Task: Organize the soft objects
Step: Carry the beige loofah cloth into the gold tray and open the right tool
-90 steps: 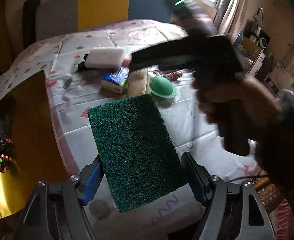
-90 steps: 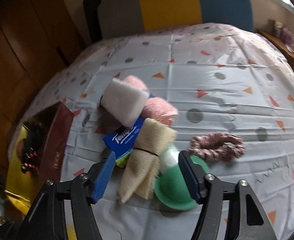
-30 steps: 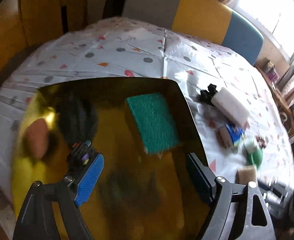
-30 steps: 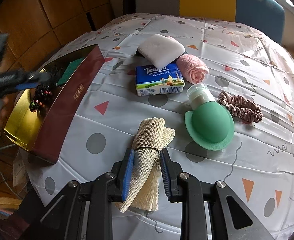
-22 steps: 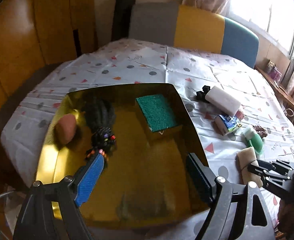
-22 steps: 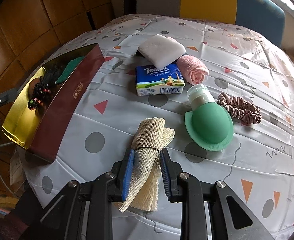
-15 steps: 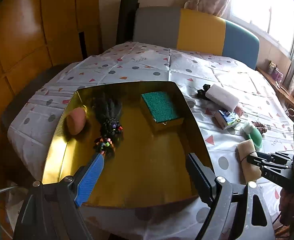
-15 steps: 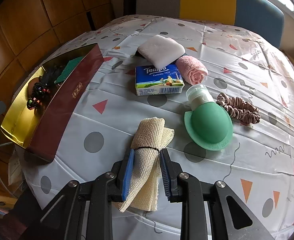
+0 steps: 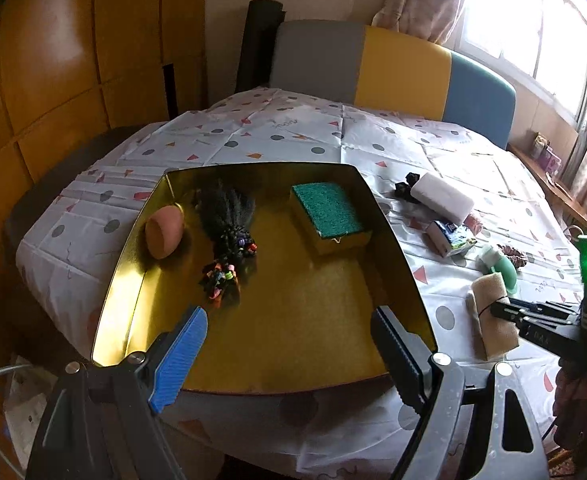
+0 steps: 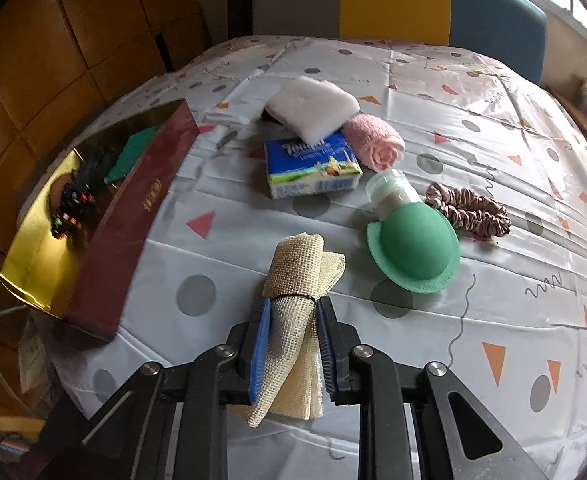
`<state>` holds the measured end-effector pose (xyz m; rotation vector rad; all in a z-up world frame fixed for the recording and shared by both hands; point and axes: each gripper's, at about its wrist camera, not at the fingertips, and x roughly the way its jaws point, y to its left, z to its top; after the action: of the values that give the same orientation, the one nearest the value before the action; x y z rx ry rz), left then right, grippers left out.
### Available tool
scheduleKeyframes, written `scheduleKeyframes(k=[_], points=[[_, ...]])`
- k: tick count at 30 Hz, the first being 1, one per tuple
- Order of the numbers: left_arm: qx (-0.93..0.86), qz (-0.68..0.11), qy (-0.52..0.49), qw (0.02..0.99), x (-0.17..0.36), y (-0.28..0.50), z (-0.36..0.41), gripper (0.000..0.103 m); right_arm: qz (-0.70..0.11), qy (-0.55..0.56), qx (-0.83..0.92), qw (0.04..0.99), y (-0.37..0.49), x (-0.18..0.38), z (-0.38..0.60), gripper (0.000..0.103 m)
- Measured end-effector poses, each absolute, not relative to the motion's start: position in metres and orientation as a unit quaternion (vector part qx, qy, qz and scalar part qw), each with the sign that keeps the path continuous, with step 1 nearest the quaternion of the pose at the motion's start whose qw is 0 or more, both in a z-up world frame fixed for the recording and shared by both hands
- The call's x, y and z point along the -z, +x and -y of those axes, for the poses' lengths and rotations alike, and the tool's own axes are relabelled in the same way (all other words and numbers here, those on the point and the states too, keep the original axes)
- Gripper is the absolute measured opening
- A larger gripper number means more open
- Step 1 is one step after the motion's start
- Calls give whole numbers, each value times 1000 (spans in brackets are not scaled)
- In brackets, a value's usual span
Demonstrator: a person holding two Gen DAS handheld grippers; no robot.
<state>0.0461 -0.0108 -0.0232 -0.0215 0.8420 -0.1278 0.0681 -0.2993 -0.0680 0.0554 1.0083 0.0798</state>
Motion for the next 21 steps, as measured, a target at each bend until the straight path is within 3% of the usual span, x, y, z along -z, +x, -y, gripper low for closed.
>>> scheduleKeyframes(k=[13, 21], points=[[53, -413, -30, 909, 30, 47, -6, 85, -442, 73, -148, 881, 79, 11, 224, 22], [42, -420, -39, 906, 36, 49, -18, 85, -457, 69, -189, 866, 106, 17, 162, 22]])
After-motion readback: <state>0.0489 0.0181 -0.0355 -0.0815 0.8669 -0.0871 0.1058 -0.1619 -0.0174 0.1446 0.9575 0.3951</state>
